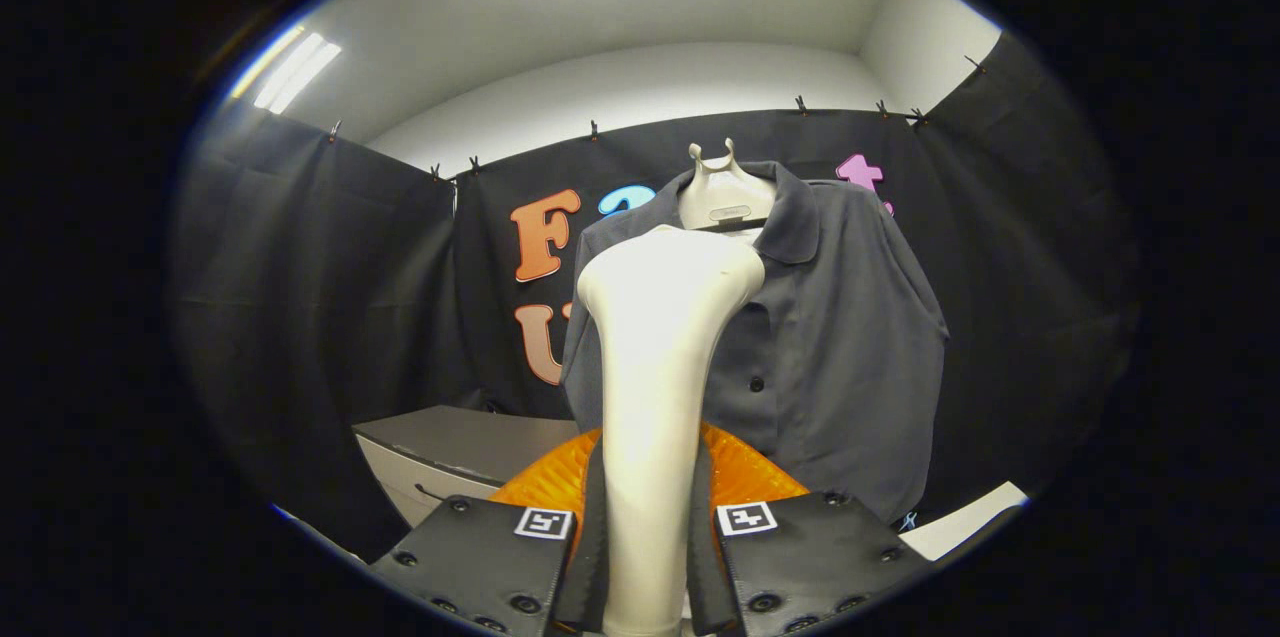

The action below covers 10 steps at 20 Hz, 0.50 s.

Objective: Iron the clothes twice with a garment steamer, once on the left side and once on the right side.

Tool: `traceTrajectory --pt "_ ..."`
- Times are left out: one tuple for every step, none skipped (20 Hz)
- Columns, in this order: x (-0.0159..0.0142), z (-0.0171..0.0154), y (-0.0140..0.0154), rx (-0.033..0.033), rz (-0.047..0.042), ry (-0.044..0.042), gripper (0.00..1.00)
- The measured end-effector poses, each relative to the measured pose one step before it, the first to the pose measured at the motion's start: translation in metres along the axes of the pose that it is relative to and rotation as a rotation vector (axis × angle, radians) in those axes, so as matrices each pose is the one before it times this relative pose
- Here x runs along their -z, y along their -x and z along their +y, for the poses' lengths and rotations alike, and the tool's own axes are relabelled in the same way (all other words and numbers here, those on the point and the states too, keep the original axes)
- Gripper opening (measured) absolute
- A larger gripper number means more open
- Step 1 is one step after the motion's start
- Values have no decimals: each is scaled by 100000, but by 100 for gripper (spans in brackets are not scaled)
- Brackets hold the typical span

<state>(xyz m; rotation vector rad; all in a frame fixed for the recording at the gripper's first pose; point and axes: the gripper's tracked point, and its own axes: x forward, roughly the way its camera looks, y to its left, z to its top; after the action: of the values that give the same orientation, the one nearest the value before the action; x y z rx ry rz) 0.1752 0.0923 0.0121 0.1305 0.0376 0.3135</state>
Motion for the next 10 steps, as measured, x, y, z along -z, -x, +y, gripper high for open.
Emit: traceTrajectory --pt "306 -428 -494 8 401 -602 39" --pt "208 -215 -853 239 307 -378 39" --pt "283 -218 -666 82 369 -43 39" --pt "357 -64 -635 -26 505 101 39" --pt "390 -50 -593 -197 580 123 39" --pt "304 77 -741 -199 829 86 39" --pt "458 -1 -661 -370 838 -89 39" --pt "284 48 -347 -507 803 -144 39" --pt "337 54 -548 -454 712 53 39" --pt "271 112 -437 -316 610 388 39"
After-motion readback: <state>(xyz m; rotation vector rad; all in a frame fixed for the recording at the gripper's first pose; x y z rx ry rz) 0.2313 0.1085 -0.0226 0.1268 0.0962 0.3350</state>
